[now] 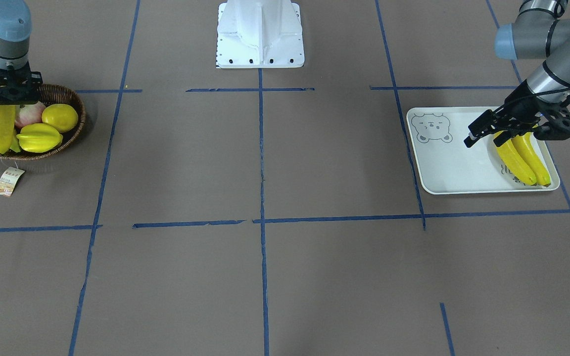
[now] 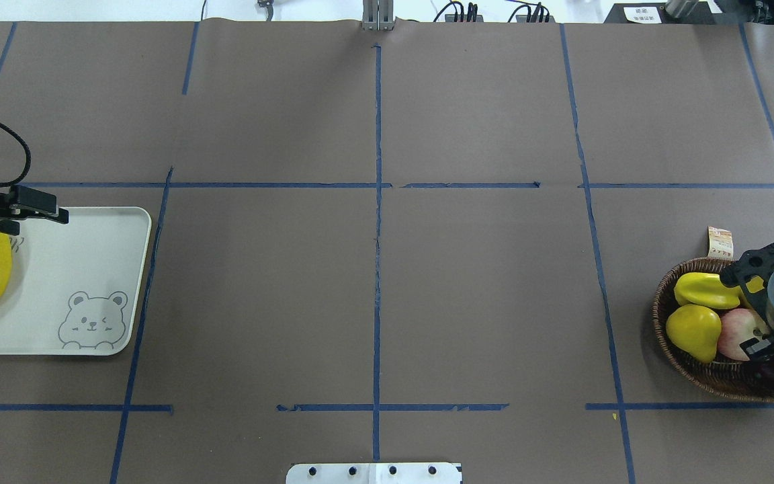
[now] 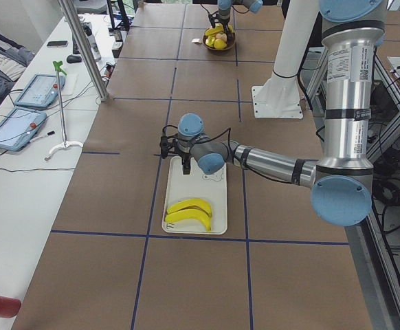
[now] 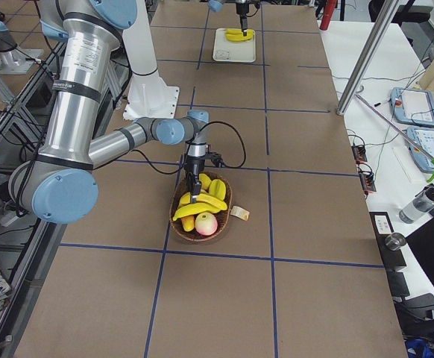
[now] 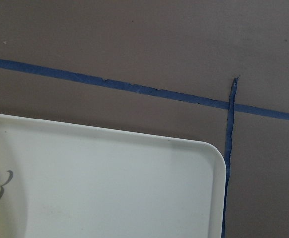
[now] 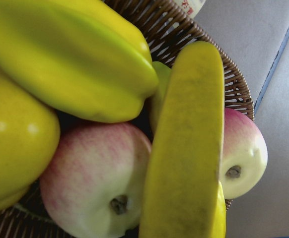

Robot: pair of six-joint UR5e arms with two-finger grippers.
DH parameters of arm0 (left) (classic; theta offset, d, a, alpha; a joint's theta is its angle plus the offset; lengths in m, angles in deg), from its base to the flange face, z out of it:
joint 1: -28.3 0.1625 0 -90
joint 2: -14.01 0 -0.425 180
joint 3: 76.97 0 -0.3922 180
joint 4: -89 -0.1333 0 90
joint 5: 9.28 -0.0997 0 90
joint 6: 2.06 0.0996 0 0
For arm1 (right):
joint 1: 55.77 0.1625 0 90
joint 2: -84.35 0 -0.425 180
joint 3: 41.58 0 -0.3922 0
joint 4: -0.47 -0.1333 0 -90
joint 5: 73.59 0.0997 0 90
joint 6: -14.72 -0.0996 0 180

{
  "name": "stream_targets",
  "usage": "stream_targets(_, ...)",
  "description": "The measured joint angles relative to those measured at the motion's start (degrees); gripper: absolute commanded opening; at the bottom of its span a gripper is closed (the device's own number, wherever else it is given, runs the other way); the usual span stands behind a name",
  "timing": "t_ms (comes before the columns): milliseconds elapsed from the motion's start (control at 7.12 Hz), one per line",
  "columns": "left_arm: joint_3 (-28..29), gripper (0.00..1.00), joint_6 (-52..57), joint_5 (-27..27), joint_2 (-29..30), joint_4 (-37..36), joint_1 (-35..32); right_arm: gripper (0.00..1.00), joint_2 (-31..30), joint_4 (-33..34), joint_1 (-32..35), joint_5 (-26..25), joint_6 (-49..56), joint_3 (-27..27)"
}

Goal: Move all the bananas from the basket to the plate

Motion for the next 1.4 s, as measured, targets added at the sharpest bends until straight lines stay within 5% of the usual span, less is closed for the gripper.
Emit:
stream_targets(843,0.01,1.00,-0.02,0.01,0.42,0.00,0.21,0.17,1.04,0.58,9.56,4.22,1.94,-9.22)
stream_targets(1404,-0.01,1.00,-1.47,0.01,5.00,0.20,3.21,0.04,15.94,-1.77,12.90,14.52,-13.36,-5.18)
